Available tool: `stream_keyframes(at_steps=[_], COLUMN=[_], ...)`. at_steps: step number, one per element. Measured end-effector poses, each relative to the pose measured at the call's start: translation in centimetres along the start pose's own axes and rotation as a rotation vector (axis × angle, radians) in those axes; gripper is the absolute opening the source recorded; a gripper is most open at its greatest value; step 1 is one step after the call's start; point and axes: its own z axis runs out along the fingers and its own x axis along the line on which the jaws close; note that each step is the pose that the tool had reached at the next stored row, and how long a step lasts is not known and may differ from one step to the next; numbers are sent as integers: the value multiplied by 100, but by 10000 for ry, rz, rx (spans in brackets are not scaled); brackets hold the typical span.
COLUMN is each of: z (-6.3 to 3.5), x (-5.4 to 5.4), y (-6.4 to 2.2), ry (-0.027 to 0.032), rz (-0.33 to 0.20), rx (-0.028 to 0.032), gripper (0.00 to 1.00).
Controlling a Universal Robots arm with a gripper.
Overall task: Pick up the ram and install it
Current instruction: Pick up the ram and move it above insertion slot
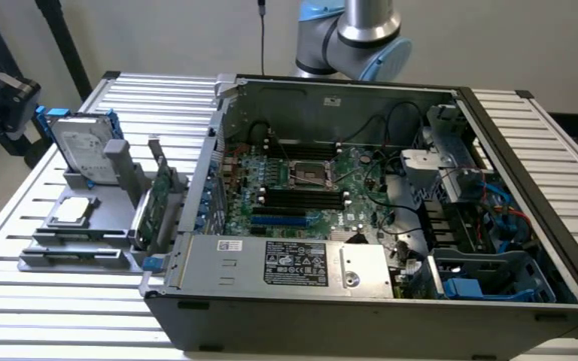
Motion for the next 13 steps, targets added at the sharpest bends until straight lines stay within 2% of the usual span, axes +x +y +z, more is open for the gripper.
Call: stream_keyframes(at_steps=[13], z=[16], x=[1], y=[-1], ry=[114], rz=[-2368], rx=[-46], gripper=[11])
